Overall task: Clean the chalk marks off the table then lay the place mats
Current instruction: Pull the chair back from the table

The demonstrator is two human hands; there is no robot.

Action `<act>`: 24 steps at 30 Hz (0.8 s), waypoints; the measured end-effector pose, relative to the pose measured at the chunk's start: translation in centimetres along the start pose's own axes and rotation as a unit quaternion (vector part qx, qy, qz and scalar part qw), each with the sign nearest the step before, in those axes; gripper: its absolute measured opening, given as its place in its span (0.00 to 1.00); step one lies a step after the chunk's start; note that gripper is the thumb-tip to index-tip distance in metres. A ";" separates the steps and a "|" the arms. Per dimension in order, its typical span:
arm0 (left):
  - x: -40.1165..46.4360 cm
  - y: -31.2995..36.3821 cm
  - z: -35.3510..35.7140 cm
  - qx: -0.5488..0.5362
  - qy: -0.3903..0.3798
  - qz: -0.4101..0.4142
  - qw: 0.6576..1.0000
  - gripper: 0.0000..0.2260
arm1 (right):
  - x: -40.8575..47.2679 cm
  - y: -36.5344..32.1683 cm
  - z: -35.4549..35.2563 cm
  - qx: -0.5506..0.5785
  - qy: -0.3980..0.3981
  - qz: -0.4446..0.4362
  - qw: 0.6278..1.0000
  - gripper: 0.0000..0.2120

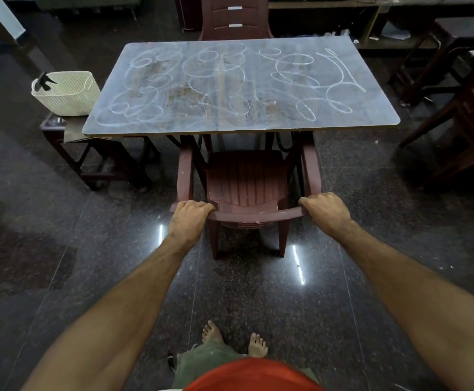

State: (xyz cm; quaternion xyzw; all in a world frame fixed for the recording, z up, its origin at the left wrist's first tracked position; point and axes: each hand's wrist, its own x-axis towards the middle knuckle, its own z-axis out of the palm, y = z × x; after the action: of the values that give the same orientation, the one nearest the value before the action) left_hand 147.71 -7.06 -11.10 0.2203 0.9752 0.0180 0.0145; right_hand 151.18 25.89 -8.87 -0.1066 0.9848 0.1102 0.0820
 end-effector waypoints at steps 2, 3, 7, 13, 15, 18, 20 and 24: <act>0.0 0.1 -0.3 -0.001 -0.010 0.000 1.000 0.16 | -0.1 -0.2 -0.1 0.004 -0.010 0.004 1.000 0.10; 0.0 0.1 -0.5 -0.004 -0.015 0.000 1.000 0.16 | -0.1 -0.2 -0.1 0.008 -0.015 0.005 1.000 0.11; -0.9 0.1 -0.8 -0.018 -0.004 0.001 1.000 0.15 | 0.2 -0.1 -0.3 0.058 -0.048 -0.006 0.997 0.19; -2.6 -0.5 -1.2 -0.036 0.018 -0.015 0.999 0.19 | 0.8 -2.1 -1.7 0.129 -0.113 -0.062 0.983 0.41; -3.2 -0.8 -1.5 -0.041 0.020 -0.025 0.999 0.22 | 0.8 -3.8 -2.2 0.153 -0.103 -0.068 0.980 0.43; -4.2 -1.2 -1.8 -0.051 0.008 -0.051 0.997 0.25 | 1.0 -6.4 -2.9 0.193 -0.087 -0.075 0.974 0.42; -4.9 -1.5 -2.0 -0.056 -0.001 -0.074 0.996 0.26 | 1.3 -8.0 -3.2 0.209 -0.081 -0.080 0.971 0.41; -6.2 -2.3 -2.5 -0.069 -0.003 -0.111 0.991 0.27 | 2.2 -10.9 -3.9 0.224 -0.081 -0.090 0.967 0.38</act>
State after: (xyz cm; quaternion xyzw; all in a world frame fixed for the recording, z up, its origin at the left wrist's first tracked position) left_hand 152.25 -11.85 -8.58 0.1090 0.9900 0.0832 0.0346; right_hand 151.05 14.19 -7.69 -0.1641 0.9607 -0.1129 0.1933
